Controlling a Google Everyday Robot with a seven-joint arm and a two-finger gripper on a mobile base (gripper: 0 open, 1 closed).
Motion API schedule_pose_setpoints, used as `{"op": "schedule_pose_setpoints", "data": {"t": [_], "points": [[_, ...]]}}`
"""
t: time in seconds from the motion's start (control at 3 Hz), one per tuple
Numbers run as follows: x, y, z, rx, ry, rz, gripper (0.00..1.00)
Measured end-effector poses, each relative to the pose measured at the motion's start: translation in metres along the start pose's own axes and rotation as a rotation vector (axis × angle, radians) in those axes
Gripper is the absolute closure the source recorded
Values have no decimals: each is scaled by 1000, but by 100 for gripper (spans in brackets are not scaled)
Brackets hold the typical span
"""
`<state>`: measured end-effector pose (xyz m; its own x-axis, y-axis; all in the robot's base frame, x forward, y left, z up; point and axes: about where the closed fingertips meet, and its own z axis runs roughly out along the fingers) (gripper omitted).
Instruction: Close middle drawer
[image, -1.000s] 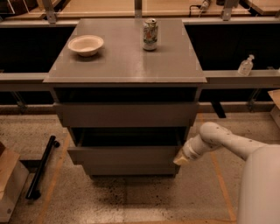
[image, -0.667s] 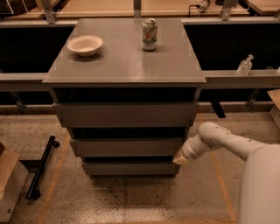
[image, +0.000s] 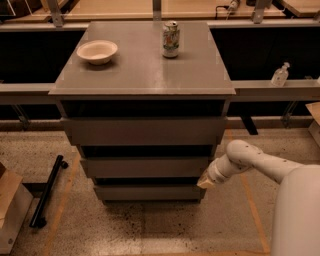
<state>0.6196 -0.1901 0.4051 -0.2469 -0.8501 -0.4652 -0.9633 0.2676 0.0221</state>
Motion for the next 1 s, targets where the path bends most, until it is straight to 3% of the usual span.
{"op": "schedule_pose_setpoints", "data": {"t": [0.33,0.67,1.0], "points": [[-1,0,3,-1,7,-4,13],[-9,-13,5,14,3,-27,0],[-9,-13,5,14,3,-27,0]]}}
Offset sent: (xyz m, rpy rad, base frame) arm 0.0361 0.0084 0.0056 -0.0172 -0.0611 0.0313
